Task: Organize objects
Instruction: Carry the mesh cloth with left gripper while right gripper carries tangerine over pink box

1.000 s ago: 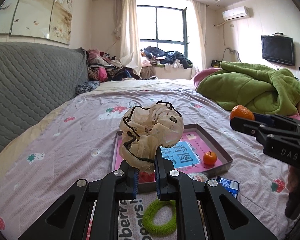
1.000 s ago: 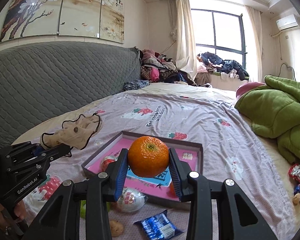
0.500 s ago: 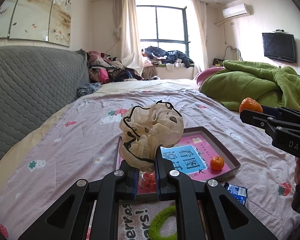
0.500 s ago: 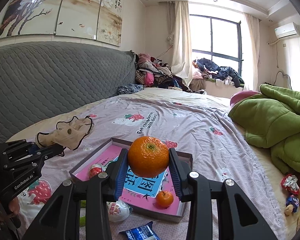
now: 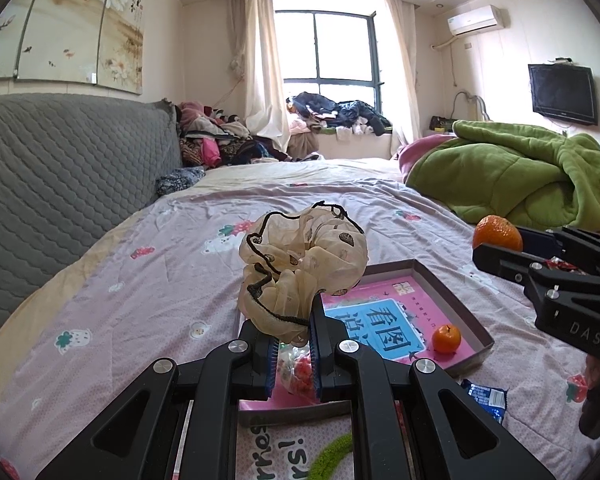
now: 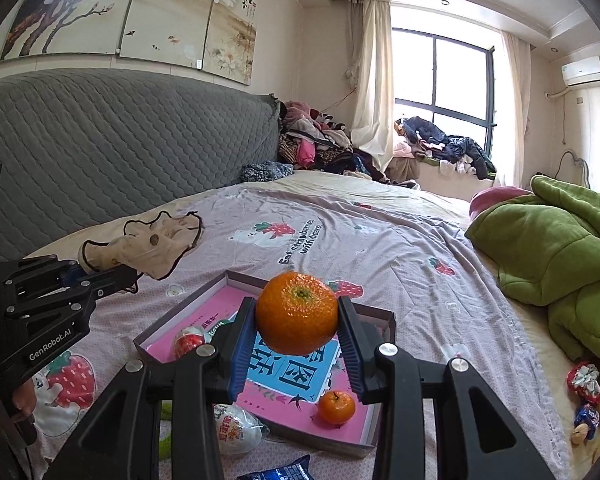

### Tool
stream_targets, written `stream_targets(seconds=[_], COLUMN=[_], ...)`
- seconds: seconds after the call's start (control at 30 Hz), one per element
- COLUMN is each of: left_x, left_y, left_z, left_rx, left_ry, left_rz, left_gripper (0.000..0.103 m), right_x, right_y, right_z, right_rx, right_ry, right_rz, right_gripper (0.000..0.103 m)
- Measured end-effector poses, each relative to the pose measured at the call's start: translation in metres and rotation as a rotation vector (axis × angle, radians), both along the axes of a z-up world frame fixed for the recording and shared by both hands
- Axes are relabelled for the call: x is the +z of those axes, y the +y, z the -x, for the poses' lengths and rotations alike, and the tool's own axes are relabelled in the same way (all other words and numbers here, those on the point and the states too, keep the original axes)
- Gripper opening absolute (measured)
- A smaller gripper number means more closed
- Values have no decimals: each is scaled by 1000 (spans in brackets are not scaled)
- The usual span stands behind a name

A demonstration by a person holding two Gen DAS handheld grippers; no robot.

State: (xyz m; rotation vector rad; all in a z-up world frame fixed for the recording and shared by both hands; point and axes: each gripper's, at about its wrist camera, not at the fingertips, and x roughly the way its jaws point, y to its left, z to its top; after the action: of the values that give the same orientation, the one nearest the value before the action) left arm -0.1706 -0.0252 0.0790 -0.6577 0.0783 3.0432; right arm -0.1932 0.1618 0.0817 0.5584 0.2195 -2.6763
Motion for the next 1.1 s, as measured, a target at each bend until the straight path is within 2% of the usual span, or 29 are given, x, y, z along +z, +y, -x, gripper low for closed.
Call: stream_targets(seconds=[0.6,1.1], left_x=[-10,-41], left_y=[-1,-11], left_z=[42,90], left_rx=[10,14], left_ry=[-62,-169], left_rz=[1,-36], left_gripper=[13,13], right_x=[-17,-45], right_y=[-6,-10], right_z=[26,51], right_rx=[0,-5], right_ry=[-48,-132], right_rz=[-5,-23], right_gripper=[40,40])
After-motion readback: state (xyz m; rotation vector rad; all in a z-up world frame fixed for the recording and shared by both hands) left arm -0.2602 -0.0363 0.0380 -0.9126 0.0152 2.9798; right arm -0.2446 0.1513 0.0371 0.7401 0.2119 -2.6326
